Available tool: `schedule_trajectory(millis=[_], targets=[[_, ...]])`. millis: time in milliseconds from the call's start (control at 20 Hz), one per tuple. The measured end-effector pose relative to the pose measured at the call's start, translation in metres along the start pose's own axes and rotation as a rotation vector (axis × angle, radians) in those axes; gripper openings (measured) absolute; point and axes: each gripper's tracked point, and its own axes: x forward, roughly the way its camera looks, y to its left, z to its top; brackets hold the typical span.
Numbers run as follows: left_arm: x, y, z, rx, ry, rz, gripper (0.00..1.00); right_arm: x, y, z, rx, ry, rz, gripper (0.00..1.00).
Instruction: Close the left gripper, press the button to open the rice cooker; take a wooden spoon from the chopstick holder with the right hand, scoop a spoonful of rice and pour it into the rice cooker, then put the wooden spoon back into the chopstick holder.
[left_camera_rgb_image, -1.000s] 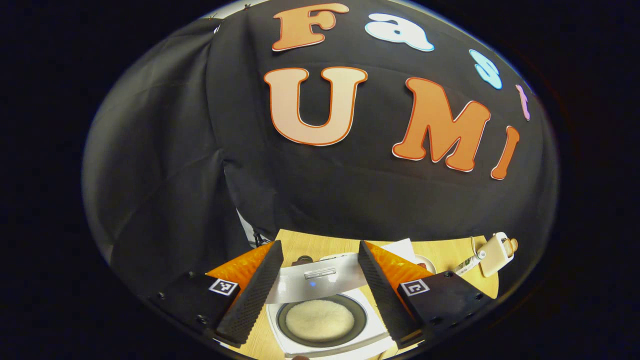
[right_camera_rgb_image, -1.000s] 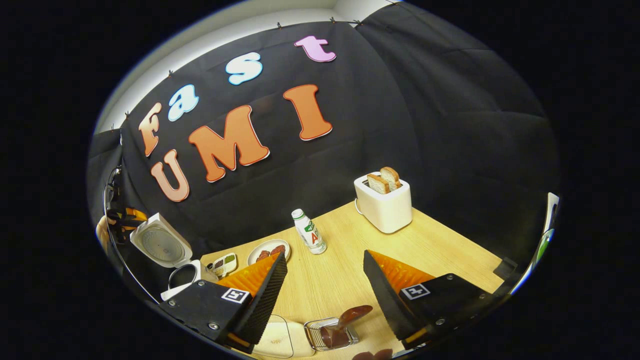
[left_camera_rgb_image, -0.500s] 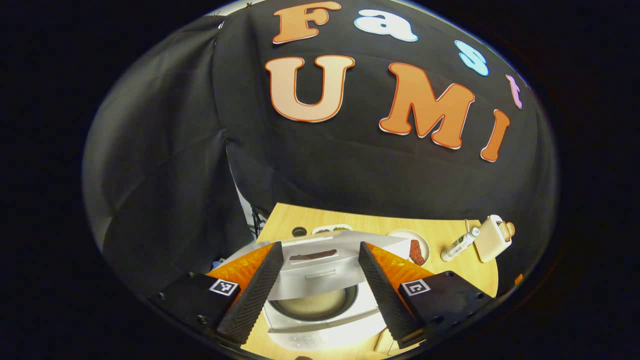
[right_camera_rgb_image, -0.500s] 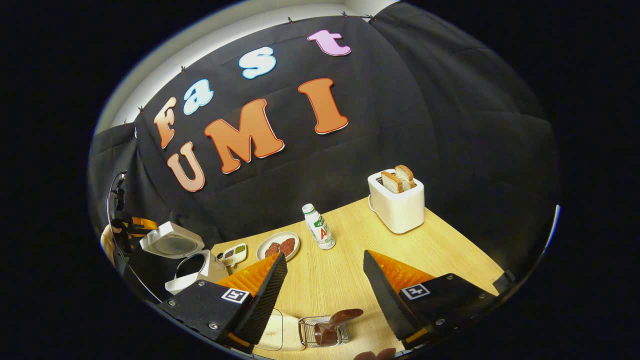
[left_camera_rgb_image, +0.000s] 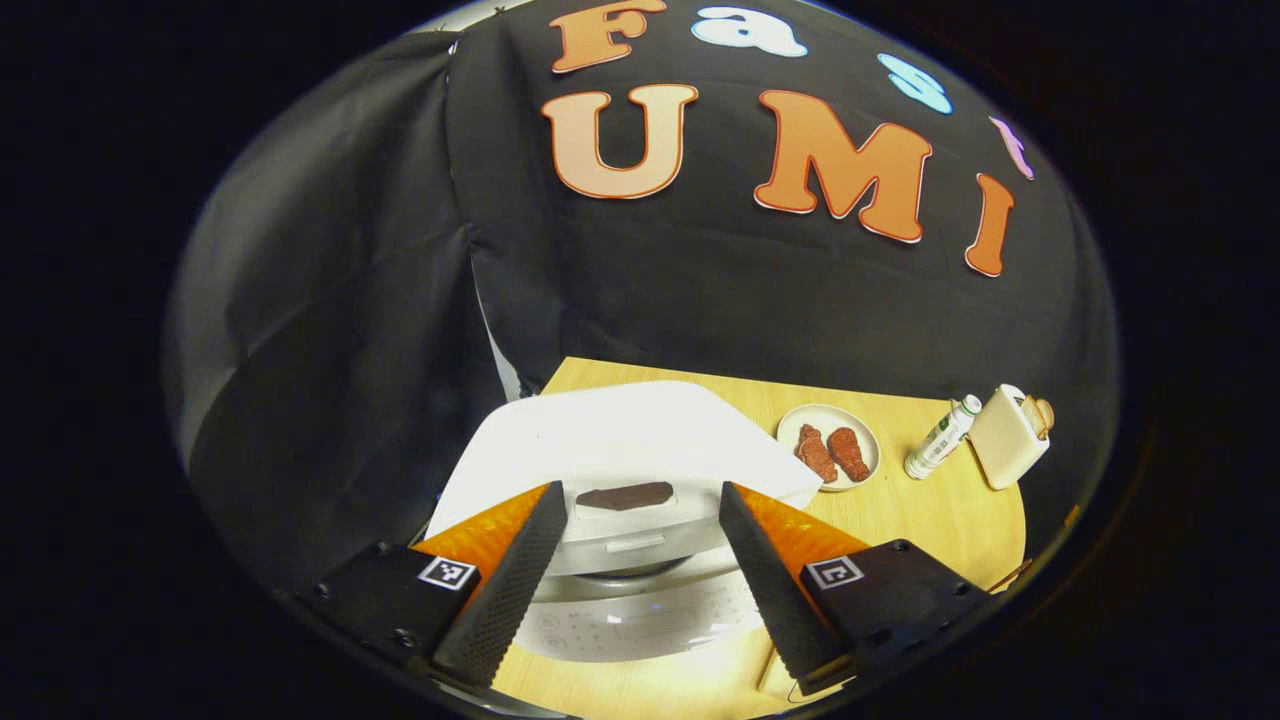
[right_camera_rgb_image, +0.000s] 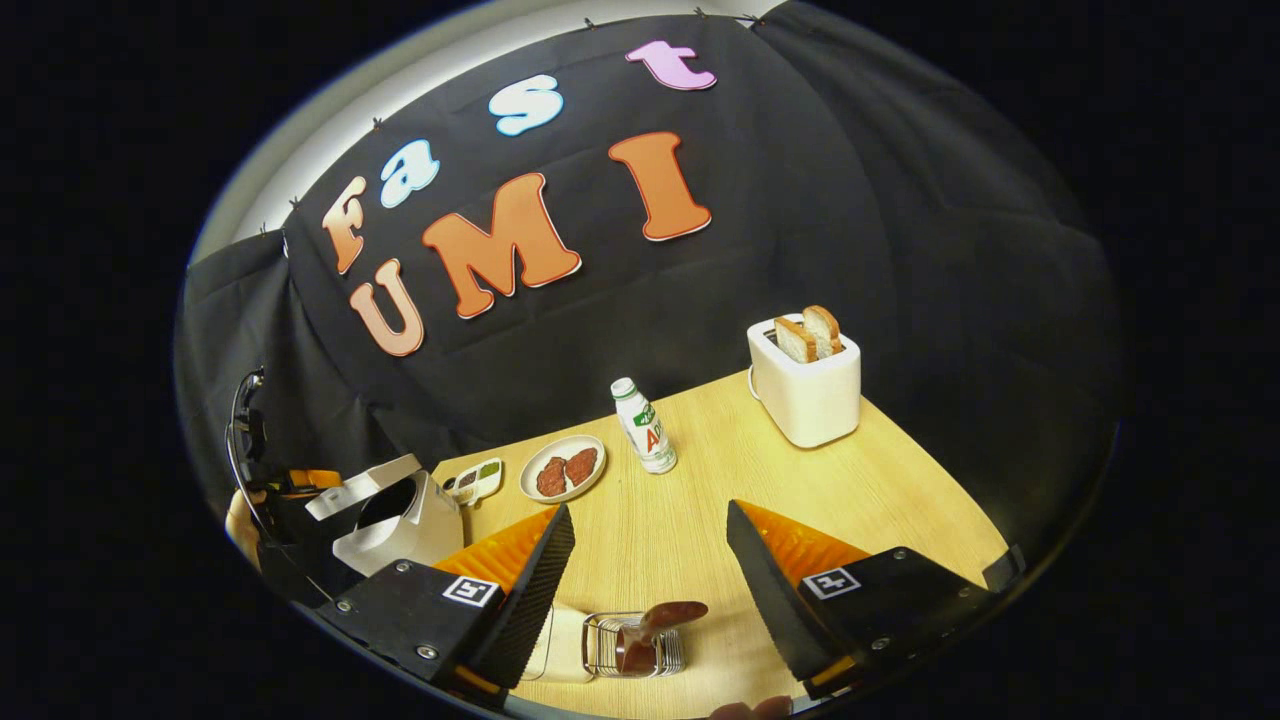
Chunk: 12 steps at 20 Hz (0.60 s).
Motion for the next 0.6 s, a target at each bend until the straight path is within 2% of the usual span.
schedule_trajectory(millis=[100, 400, 450, 600], targets=[[0.002, -0.002, -0.014, -0.013, -0.002, 0.004, 1.0, -0.001, -0.003, -0.005, -0.005, 0.015, 0.002, 0.95], [0.022, 0.002, -0.075, -0.067, 0.092, 0.046, 1.0, -0.004, -0.007, -0.009, -0.019, 0.034, 0.003, 0.95], [0.023, 0.007, -0.078, -0.045, 0.083, 0.07, 1.0, -0.004, -0.008, -0.009, -0.02, 0.033, 0.002, 0.95], [0.028, 0.005, -0.079, -0.1, 0.043, 0.063, 1.0, -0.006, -0.01, -0.009, -0.02, 0.032, -0.004, 0.95]])
